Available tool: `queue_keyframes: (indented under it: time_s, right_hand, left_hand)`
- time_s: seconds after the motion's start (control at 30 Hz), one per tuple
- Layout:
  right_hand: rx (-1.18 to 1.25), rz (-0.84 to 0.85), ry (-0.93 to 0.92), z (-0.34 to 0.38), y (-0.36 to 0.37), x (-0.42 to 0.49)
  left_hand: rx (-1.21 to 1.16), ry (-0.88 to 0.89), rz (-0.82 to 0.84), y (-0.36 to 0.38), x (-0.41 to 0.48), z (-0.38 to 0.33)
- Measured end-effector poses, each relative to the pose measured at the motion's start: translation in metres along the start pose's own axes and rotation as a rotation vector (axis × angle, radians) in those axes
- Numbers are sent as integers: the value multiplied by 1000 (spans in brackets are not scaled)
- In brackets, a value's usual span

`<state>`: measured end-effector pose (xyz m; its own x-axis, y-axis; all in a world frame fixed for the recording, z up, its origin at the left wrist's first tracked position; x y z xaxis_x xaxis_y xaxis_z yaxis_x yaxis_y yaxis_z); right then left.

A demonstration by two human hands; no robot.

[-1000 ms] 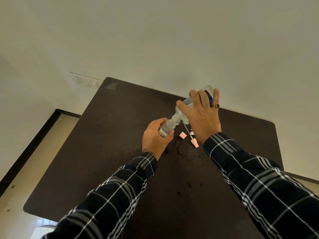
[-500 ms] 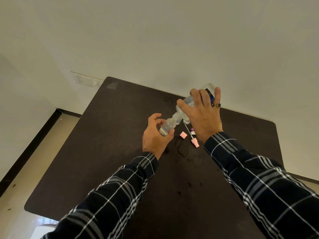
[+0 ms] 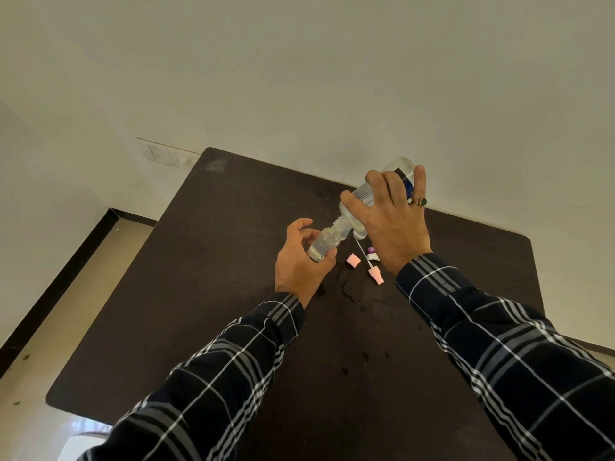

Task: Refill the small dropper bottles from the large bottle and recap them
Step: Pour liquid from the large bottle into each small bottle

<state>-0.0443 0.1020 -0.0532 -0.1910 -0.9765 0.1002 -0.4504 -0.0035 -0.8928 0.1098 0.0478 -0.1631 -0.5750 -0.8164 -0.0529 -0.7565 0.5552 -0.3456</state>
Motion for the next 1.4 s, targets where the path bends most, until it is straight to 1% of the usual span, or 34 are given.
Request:
queue_keyframes:
  time_s: [1.03, 1.4]
  right_hand:
    - [-52, -81, -40, -1, 5, 7]
    - [-82, -143, -55, -2, 8, 7]
  left_hand:
    - [13, -8, -13, 1, 3, 0]
    - [18, -4, -11, 0, 1, -2]
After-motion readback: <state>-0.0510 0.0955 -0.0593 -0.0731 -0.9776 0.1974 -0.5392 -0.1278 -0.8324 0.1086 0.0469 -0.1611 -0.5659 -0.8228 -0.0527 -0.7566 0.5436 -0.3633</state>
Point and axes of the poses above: each hand's wrist, its own x-axis towards the middle knuckle, its own y-axis out of the palm, z = x × y, the point moved 1 cm from there along x, towards the middle knuckle, and after that the axes turned 14 degrees about z, right-handed, at the moved point
